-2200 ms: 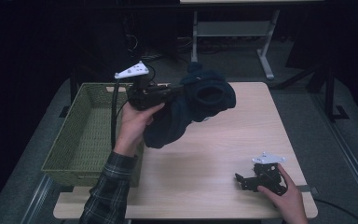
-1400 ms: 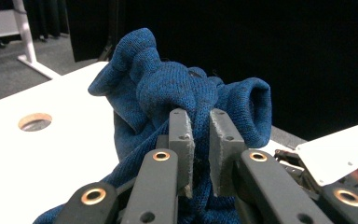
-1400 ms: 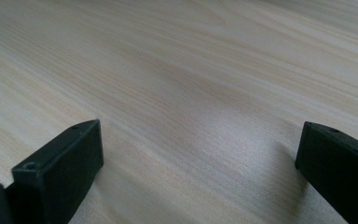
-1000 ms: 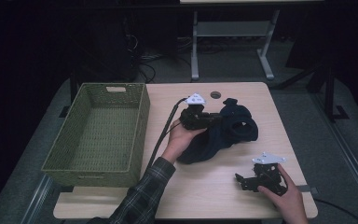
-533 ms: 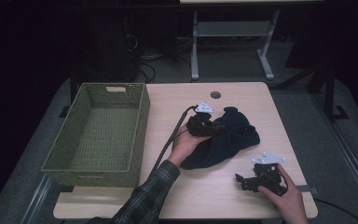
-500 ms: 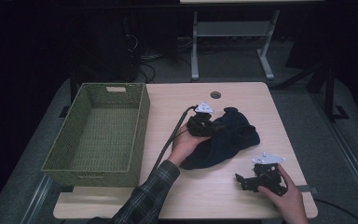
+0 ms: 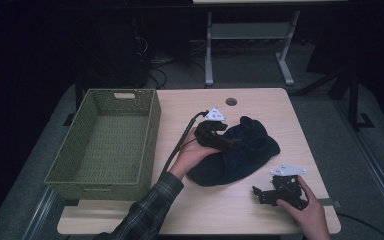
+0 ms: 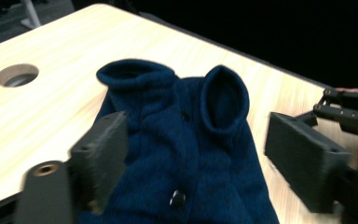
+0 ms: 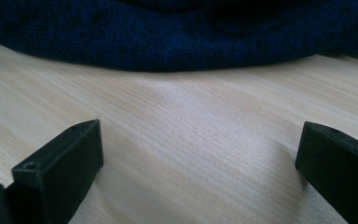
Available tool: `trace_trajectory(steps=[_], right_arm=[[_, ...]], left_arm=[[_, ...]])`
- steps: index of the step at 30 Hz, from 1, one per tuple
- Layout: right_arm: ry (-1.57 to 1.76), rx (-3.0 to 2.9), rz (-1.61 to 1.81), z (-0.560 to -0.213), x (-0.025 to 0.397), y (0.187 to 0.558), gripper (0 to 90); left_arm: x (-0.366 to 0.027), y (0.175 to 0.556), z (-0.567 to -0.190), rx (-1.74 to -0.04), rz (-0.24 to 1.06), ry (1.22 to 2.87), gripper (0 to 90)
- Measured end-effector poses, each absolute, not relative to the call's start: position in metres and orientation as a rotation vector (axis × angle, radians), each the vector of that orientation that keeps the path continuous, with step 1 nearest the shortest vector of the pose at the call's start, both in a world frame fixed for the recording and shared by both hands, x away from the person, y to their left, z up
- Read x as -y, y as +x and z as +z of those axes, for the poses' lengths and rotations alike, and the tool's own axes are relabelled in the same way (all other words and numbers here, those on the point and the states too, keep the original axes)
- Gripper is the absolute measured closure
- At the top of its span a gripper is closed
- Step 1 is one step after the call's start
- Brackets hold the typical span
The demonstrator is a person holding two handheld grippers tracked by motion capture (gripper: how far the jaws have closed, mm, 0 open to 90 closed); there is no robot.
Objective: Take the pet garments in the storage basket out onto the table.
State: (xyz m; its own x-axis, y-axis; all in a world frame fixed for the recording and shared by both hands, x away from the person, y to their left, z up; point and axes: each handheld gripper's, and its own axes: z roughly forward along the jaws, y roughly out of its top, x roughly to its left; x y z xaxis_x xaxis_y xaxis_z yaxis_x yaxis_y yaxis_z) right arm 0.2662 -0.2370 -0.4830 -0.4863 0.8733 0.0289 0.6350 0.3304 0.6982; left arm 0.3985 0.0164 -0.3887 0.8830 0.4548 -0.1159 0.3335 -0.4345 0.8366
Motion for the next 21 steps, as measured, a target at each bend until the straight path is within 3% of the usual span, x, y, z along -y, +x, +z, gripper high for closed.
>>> trace_trajectory(steps=[5, 21], right_arm=[[1.339, -2.248, 0.938, -0.483, 0.237, 0.266, 0.5], [1.338, -2.249, 0.938, -0.483, 0.237, 0.266, 0.5]], left_arm=[[-0.028, 0.39, -0.391, -0.583, 0.19, 2.059, 13.6], [-0.066, 0.357, -0.403, -0.621, 0.303, 2.091, 13.5]])
